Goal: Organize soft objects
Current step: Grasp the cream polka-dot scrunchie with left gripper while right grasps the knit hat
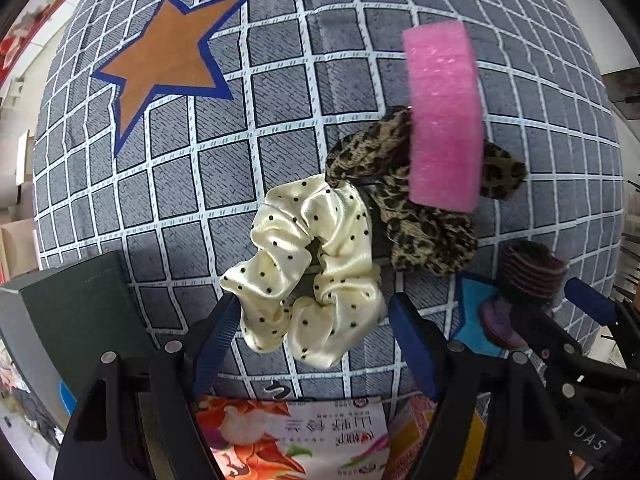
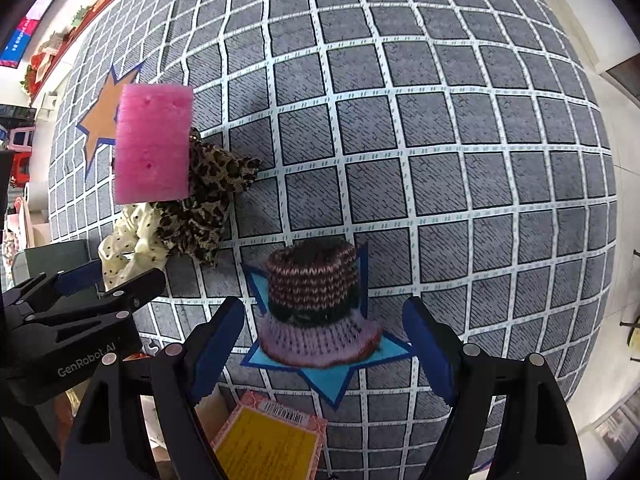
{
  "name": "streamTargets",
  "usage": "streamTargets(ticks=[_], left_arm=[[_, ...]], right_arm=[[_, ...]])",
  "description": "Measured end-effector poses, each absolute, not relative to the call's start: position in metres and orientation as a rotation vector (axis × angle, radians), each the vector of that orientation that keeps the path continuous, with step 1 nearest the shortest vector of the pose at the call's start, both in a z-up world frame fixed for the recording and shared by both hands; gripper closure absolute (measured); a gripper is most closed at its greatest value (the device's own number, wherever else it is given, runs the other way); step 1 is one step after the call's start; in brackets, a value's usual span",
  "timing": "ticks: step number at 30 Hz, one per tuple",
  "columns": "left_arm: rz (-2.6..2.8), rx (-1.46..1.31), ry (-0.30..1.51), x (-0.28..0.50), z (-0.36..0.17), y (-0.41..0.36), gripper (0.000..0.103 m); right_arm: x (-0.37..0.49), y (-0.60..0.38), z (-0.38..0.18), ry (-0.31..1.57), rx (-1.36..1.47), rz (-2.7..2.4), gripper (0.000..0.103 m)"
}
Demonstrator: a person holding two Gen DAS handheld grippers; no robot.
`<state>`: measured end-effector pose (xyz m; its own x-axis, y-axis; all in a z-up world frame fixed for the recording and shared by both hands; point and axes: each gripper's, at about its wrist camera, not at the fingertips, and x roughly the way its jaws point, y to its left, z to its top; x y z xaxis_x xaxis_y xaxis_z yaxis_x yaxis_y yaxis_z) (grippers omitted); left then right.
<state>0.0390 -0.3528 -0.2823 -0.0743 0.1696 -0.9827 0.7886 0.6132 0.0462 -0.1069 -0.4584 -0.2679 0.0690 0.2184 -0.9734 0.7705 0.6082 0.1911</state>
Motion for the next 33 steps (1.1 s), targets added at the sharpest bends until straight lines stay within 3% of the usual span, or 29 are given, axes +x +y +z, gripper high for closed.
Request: streamTargets(ticks=[7, 10, 12, 32, 33], left_arm=[[-0.58, 0.855, 1.644, 0.05, -0.324, -0.367, 0.024], [-0.589, 0.843, 1.645, 0.051, -0.336, -0.369, 0.012], [-0.574, 0.814, 1.665, 0.056, -0.347, -0.367, 0.0], [-0.577, 0.701, 1.608, 0.051, -0.344, -0.331, 0.0], [-0.573, 0.699, 1.603, 0.049, -0.342, -0.329, 0.0]], right_arm=[[-0.097, -0.453, -0.297, 1.539, 0.875, -0.491, 0.021], [-0.096, -0.453, -0.311, 1.564, 0.885, -0.495, 0.021], [-0.092, -0.451, -0.319, 1.576, 0.87, -0.484, 0.0], [-0.078, -0.378, -0.349, 1.614, 0.662, -0.506, 0.0], [-0.08, -0.377, -0.347, 1.607, 0.661, -0.513, 0.006]])
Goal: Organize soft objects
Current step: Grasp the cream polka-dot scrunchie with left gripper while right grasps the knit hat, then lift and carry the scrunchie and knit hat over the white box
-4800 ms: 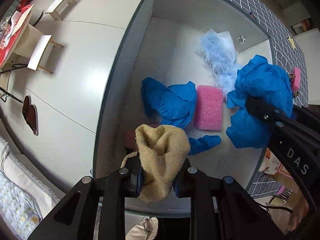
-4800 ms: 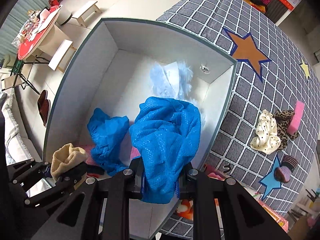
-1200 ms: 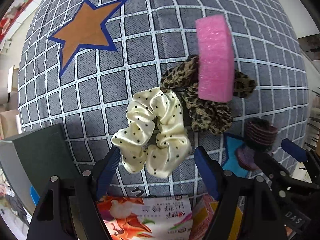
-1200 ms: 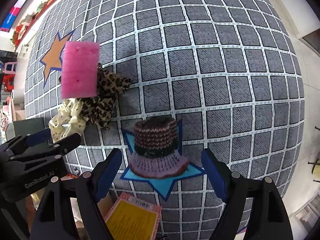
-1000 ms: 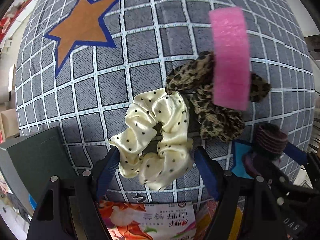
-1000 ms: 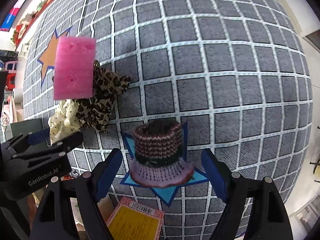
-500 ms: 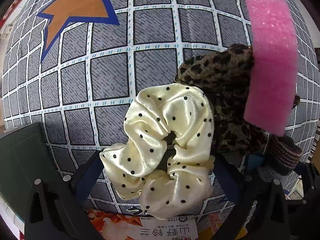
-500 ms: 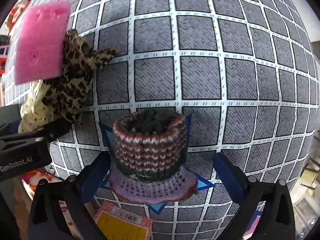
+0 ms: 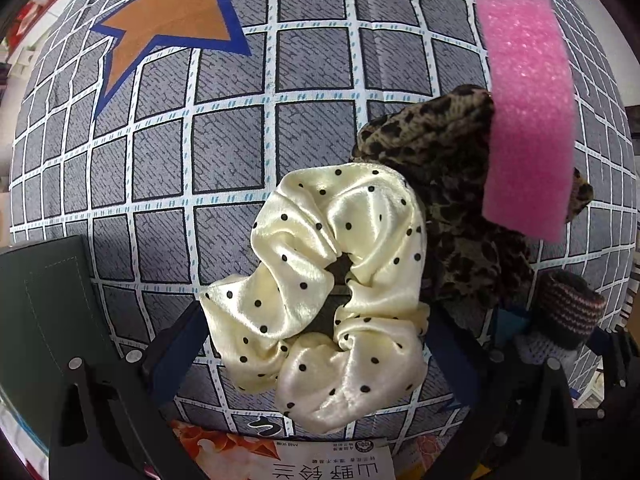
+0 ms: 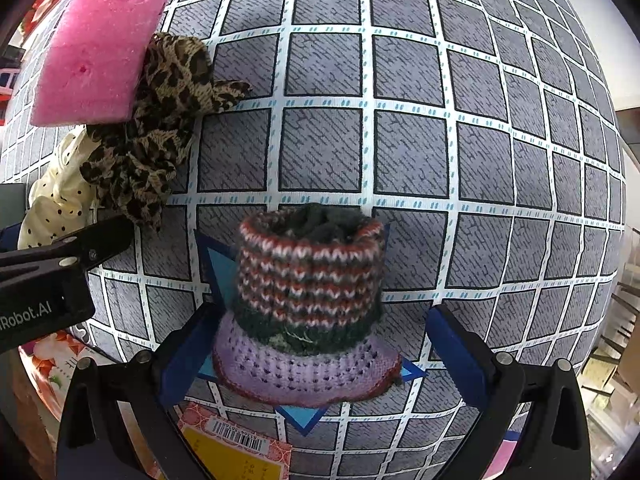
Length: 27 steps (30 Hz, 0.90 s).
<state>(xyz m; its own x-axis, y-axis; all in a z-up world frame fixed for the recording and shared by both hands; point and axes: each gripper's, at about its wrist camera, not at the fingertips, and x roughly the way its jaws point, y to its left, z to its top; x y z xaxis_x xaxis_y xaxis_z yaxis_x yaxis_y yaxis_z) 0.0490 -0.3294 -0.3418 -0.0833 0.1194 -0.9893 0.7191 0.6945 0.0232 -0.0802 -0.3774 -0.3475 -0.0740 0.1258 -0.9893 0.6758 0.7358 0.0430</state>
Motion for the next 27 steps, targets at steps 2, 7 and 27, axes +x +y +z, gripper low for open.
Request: streamTargets(ticks=[2, 7, 27], left_arm=[[-0.599, 0.696, 1.551, 0.04, -0.333, -0.329, 0.016], [-0.638, 0.781, 1.507, 0.013, -0.302, -0.334, 0.086], [-0.69, 0.787, 1.311, -0.011, -0.215, -0.328, 0.085]], right_arm=[[-0.092, -0.387, -0.333, 1.543, 0.663, -0.553, 0.033], [-0.098, -0.391, -0.32, 1.483, 0.66, -0.495, 0.067], [-0.127, -0.417, -0.278, 1.388, 0.77, -0.52, 0.067]])
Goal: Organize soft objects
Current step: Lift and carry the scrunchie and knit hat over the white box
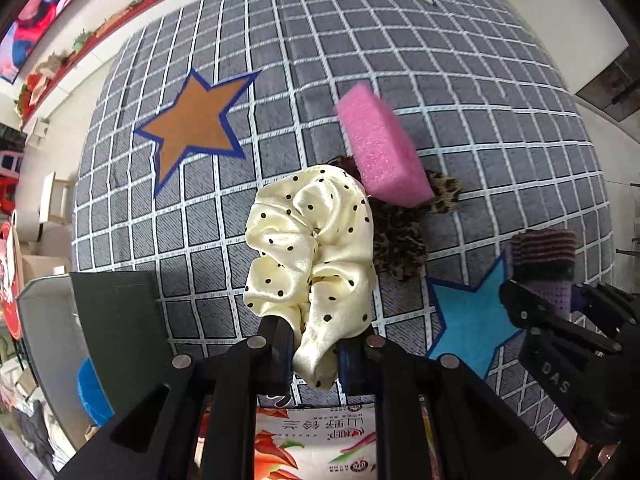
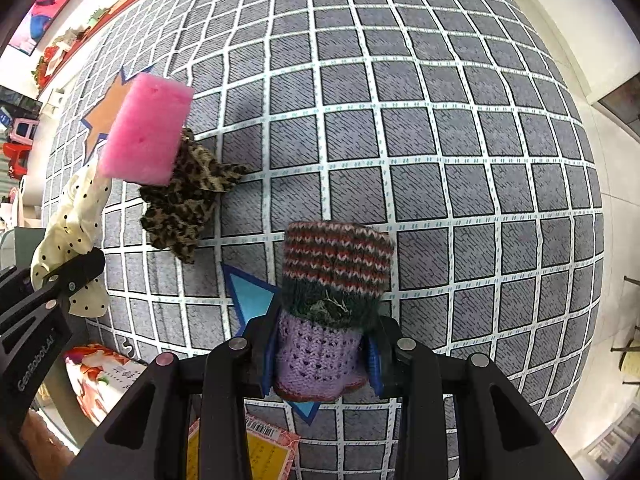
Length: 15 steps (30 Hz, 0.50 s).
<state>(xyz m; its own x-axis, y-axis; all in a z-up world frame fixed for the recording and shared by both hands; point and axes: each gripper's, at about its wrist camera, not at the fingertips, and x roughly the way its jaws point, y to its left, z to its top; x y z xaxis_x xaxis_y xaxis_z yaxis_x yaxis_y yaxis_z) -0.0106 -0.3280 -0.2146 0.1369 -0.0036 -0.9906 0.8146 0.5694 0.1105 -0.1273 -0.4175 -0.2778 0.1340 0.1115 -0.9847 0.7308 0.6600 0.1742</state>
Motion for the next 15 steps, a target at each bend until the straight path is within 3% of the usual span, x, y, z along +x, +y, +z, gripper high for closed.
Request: streamTargets(ticks=[7, 15], left_arm=[[-0.718, 0.733, 1.286, -0.028, -0.171, -0.333, 0.085], [-0.711, 0.691, 1.268, -0.01, -0.16, -0.319, 0.085]], right_arm=[[-0.126, -0.444, -0.237, 1.333, 0.785, -0.527, 0.067], [-0.143, -0.45, -0.213, 1.265, 0.849, -0.498, 0.067]])
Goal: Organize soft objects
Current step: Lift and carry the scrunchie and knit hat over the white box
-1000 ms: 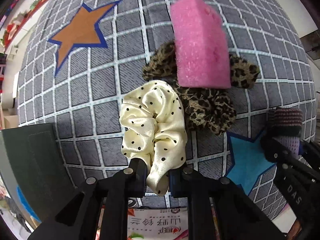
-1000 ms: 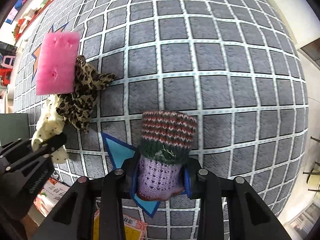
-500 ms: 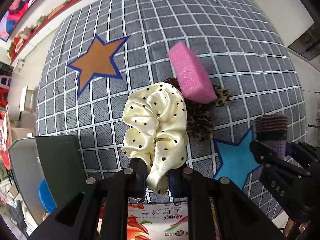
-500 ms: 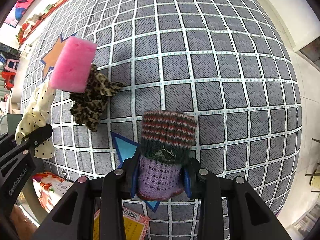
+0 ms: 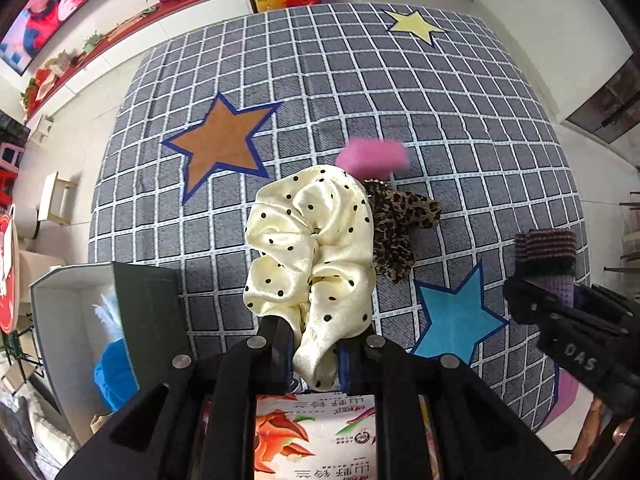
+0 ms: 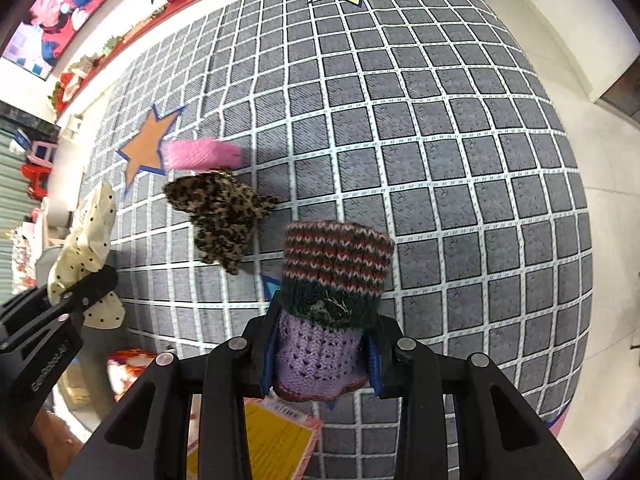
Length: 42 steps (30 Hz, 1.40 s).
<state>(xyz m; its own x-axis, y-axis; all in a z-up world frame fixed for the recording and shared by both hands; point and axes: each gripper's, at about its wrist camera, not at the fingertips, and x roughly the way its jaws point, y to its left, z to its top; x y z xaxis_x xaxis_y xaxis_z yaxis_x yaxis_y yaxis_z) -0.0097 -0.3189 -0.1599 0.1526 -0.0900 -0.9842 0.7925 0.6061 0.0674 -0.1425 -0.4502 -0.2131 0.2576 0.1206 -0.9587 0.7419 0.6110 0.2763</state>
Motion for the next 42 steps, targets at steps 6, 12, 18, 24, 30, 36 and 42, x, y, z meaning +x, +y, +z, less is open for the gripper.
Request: streamTargets(ticks=[6, 12, 18, 24, 30, 36, 42], left_arm=[[-0.734, 0.623, 1.288, 0.006, -0.151, -0.304, 0.085], [-0.723, 0.566, 1.297, 0.02, -0.142, -0.29, 0.085], [-0.788, 0.428, 1.349, 0.032, -0.131, -0.27, 0.085], [-0.771, 0.423, 1.341, 0.036, -0.124, -0.258, 0.085], [-0.763, 0.46, 1.321, 0.032, -0.119, -0.251, 0.085], [-0.753, 0.482, 1.286, 0.029, -0.112, -0.237, 0.085], [-0.704, 0.513, 1.247, 0.033, -0.106, -0.216, 0.084]], right_arm=[[-0.153, -0.455, -0.195, 1.196, 0.917, -0.44, 0.067], [-0.16, -0.459, -0.181, 1.126, 0.922, -0.402, 0.067], [-0.157, -0.453, -0.172, 1.111, 0.876, -0.4, 0.067], [-0.148, -0.443, -0.165, 1.107, 0.851, -0.371, 0.067], [-0.134, -0.429, -0.158, 1.118, 0.808, -0.342, 0.067], [-0.118, -0.411, -0.152, 1.123, 0.782, -0.304, 0.067], [-0.098, -0.386, -0.144, 1.129, 0.753, -0.265, 0.067]])
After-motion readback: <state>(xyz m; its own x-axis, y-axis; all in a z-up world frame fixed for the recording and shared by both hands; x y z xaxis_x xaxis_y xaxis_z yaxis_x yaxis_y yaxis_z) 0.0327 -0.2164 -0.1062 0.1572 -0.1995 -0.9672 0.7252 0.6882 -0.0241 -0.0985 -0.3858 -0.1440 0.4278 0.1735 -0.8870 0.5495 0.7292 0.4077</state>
